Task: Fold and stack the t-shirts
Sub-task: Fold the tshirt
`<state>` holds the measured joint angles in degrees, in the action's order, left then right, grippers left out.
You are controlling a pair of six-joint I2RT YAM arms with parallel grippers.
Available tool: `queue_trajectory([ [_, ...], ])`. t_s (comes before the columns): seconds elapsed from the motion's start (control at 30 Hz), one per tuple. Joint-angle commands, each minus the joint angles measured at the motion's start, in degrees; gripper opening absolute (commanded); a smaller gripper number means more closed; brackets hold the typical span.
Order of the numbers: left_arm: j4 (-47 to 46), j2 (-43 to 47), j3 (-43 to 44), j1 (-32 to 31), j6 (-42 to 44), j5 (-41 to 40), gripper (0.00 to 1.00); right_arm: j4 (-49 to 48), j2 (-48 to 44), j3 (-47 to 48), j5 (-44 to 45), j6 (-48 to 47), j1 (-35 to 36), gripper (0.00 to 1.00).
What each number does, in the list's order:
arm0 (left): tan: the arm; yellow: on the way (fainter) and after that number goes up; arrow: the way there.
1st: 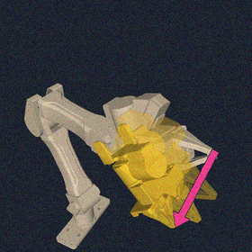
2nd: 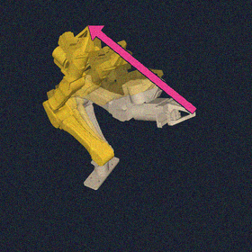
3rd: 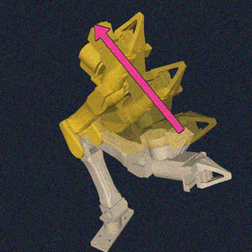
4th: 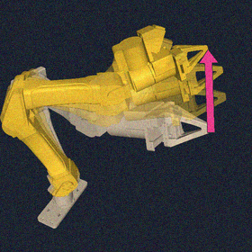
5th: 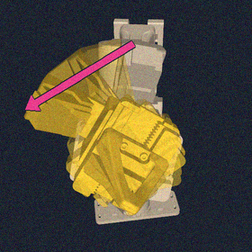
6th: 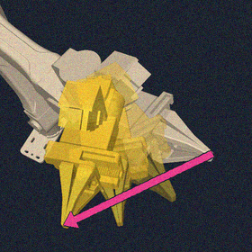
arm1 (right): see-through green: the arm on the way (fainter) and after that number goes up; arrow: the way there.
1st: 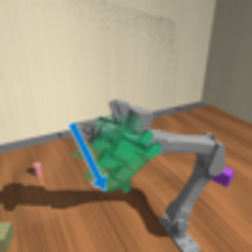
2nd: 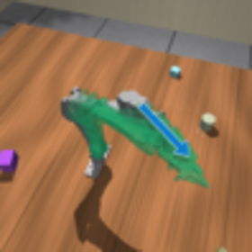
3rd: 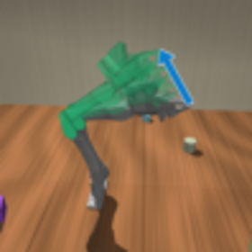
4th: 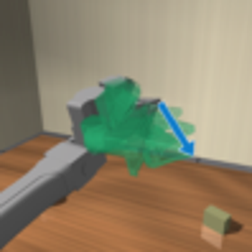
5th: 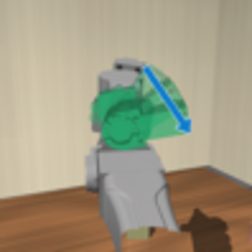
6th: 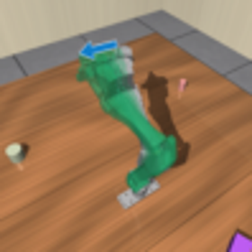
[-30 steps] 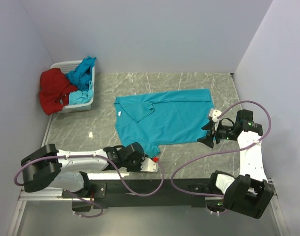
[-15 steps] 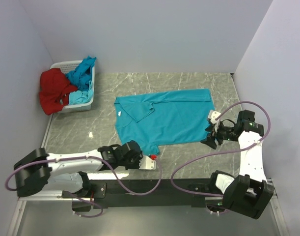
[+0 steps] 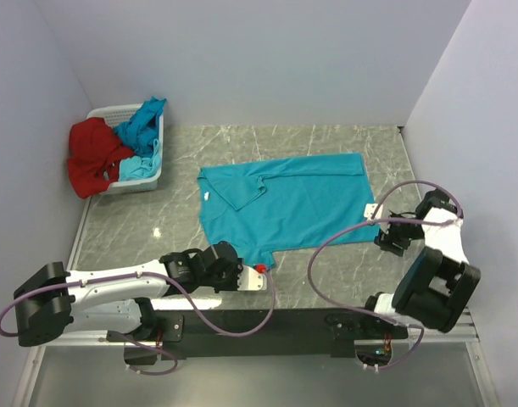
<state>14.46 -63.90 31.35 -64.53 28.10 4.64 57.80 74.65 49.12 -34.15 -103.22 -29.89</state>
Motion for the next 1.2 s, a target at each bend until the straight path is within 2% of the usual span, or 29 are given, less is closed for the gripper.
queue_trajectory([
  [0.0, 0.13, 0.44, 1.52, 0.37, -0.59, 1.07, 0.01, -4.79, 4.78, 4.48, 5.14, -8.74, -0.35, 0.65],
  [0.17, 0.40, 0.44, 1.61, 1.69, -0.59, 2.73, 0.01, -6.73, 10.59, 6.95, 7.69, -12.70, -0.17, 0.65],
  [0.53, 0.22, -1.05, 1.78, 3.36, -0.59, 4.05, 0.01, -12.63, 17.72, 6.86, 11.30, -9.64, 4.48, 0.62],
  [0.87, 0.31, -1.49, 1.87, 4.15, -0.68, 4.94, 0.01, -12.80, 20.97, 7.04, 14.55, -8.49, 6.33, 0.50],
  [1.17, 0.31, -1.49, 1.87, 4.41, -0.68, 5.02, 0.01, -9.99, 17.20, 8.27, 10.95, -7.08, 6.25, 0.57],
])
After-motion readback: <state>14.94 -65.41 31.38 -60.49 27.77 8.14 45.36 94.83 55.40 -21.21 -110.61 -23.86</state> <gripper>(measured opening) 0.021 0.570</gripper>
